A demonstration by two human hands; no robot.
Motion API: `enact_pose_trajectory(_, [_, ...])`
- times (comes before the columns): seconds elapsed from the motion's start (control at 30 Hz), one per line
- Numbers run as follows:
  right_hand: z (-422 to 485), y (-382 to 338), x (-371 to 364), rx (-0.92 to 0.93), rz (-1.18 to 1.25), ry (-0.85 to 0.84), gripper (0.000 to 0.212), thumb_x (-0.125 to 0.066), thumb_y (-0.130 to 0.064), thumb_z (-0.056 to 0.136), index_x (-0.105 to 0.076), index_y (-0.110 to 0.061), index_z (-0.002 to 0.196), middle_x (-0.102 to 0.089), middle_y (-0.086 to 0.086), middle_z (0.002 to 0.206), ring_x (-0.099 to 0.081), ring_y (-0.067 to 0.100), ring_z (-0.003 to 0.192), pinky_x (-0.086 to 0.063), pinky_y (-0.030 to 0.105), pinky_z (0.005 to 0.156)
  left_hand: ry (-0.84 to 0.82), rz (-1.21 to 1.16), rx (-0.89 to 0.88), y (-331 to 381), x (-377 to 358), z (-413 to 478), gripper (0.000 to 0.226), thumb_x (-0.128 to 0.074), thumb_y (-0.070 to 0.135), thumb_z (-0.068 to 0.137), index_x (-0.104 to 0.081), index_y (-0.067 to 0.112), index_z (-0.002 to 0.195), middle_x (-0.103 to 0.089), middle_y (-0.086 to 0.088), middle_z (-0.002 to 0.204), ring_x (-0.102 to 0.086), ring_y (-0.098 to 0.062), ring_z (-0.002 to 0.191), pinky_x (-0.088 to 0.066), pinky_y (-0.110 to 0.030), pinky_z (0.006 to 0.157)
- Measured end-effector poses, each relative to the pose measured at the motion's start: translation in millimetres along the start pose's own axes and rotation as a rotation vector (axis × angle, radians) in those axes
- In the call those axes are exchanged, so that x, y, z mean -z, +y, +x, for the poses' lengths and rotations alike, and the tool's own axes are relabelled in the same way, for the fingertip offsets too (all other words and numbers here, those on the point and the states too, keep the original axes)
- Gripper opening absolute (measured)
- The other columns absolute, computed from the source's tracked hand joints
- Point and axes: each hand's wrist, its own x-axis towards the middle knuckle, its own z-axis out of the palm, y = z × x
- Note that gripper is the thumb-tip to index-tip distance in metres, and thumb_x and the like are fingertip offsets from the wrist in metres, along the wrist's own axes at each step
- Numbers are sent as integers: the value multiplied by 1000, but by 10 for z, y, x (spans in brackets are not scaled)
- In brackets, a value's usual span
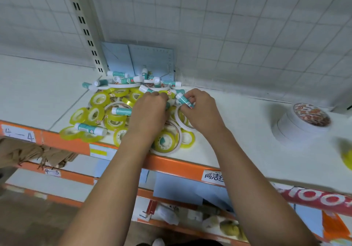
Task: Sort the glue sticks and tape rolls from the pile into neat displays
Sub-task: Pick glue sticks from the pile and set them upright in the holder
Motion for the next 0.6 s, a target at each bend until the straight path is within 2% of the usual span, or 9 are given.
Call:
enact_pose_trajectory(0.13, [-115,6,48,6,-15,47,24,-66,-16,83,-63,-16,107,-62,4,105,-57,17,94,-47,28,79,0,-21,-35,-27,28,36,30,-62,6,86,-63,8,115,-60,-12,110,-53,-32,107,-47,-41,81])
enact_pose_trajectory(0.27, [-266,65,243,5,-35,120,23,-64,-14,83,-64,-14,106,-64,3,102,-58,18,92,-50,35,81,-16,-103,-111,102,117,30,40,-64,13,81,-63,6,120,-54,-13,116,-53,-33,109,-46,-42,85])
enact_pose_trajectory(0.4, [-510,208,564,9,-74,204,20,-62,-13,83,-63,-14,103,-64,1,98,-57,17,89,-48,36,79,-90,-166,-214,466,134,-17,37,-62,20,80,-60,11,116,-50,-9,110,-53,-30,105,-47,-42,81])
enact_pose_trajectory(0.5, [-733,384,858,-24,-105,265,21,-61,-10,82,-63,-15,102,-63,0,97,-56,17,86,-48,34,78,-135,-163,-312,815,95,-77,30,-59,23,81,-55,16,110,-51,-4,106,-54,-27,97,-44,-38,69])
enact_pose_trajectory(0.6, [-962,607,1199,-69,-143,325,21,-62,-10,82,-64,-15,102,-64,0,95,-56,16,82,-47,29,75,-162,-171,-434,1231,41,-151,26,-55,24,82,-53,19,108,-55,-1,102,-56,-25,92,-45,-37,68])
